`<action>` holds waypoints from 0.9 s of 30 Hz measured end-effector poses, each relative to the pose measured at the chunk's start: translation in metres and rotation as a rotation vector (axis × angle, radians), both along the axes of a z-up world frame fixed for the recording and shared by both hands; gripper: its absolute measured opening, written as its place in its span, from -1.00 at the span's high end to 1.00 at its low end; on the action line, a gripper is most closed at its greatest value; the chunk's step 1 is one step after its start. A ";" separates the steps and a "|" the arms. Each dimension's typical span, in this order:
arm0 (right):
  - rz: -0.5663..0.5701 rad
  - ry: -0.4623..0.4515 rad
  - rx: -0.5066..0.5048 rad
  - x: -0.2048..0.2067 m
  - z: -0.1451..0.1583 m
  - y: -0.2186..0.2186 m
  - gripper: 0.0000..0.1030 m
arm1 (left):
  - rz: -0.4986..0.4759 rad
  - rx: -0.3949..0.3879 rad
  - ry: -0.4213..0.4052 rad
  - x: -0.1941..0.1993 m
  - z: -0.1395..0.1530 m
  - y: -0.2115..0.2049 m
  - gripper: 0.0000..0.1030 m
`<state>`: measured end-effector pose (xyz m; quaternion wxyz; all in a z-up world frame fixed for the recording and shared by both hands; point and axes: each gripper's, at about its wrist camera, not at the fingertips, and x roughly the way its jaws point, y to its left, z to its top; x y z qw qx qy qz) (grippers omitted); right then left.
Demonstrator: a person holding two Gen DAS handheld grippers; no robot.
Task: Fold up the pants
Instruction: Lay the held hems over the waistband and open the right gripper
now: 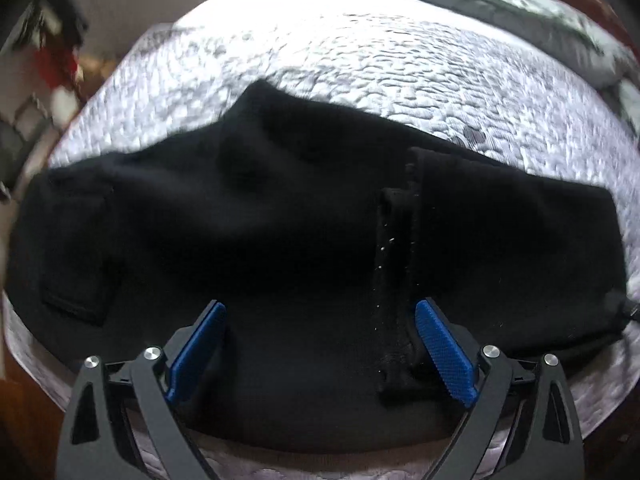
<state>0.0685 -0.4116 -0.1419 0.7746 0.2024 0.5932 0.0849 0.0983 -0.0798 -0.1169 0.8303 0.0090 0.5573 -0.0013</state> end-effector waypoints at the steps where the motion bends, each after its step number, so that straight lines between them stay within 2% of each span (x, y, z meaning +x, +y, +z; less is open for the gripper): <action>1: 0.023 -0.008 -0.006 0.001 0.004 0.002 -0.03 | 0.014 -0.022 0.010 0.001 -0.001 0.003 -0.87; 3: 0.053 -0.024 0.056 0.002 0.014 0.004 0.36 | 0.008 -0.005 0.004 0.000 0.000 0.000 -0.87; 4: 0.068 -0.049 0.046 0.001 0.025 0.004 0.56 | 0.005 0.006 -0.001 -0.001 0.002 -0.003 -0.87; 6: 0.092 -0.114 0.045 0.001 0.046 0.002 0.61 | -0.003 0.012 -0.007 -0.003 0.005 -0.008 -0.84; 8: 0.087 -0.149 0.042 -0.005 0.064 -0.004 0.62 | -0.020 0.017 -0.019 -0.006 0.006 -0.016 -0.84; 10: 0.077 -0.142 0.028 -0.008 0.067 -0.009 0.63 | -0.041 0.035 -0.029 -0.009 0.004 -0.024 -0.87; 13: 0.064 -0.083 -0.016 -0.005 0.044 -0.009 0.62 | -0.035 0.017 -0.025 -0.008 -0.003 -0.026 -0.87; 14: 0.059 -0.046 -0.040 -0.004 0.027 -0.008 0.60 | -0.028 -0.002 -0.024 -0.006 -0.004 -0.023 -0.89; 17: 0.029 -0.034 -0.026 -0.003 0.014 -0.012 0.44 | -0.029 -0.023 -0.022 -0.006 -0.002 -0.020 -0.89; 18: 0.033 -0.036 -0.048 -0.004 0.019 -0.010 0.29 | -0.030 -0.023 -0.021 -0.006 0.000 -0.019 -0.88; 20: 0.049 -0.060 -0.151 -0.006 0.038 -0.009 0.27 | -0.027 -0.006 -0.025 -0.007 0.010 -0.019 -0.84; 21: 0.045 -0.094 -0.223 -0.007 0.055 -0.008 0.24 | -0.027 -0.002 -0.048 -0.008 0.018 -0.020 -0.84; 22: 0.042 -0.127 -0.252 -0.009 0.068 -0.009 0.24 | -0.030 -0.007 -0.072 -0.009 0.025 -0.021 -0.84; 25: 0.068 -0.192 -0.225 0.003 0.094 -0.002 0.24 | -0.066 -0.039 -0.143 -0.008 0.050 -0.034 -0.84; 27: 0.096 -0.192 -0.196 0.011 0.100 0.009 0.23 | -0.114 -0.055 -0.145 -0.003 0.056 -0.049 -0.85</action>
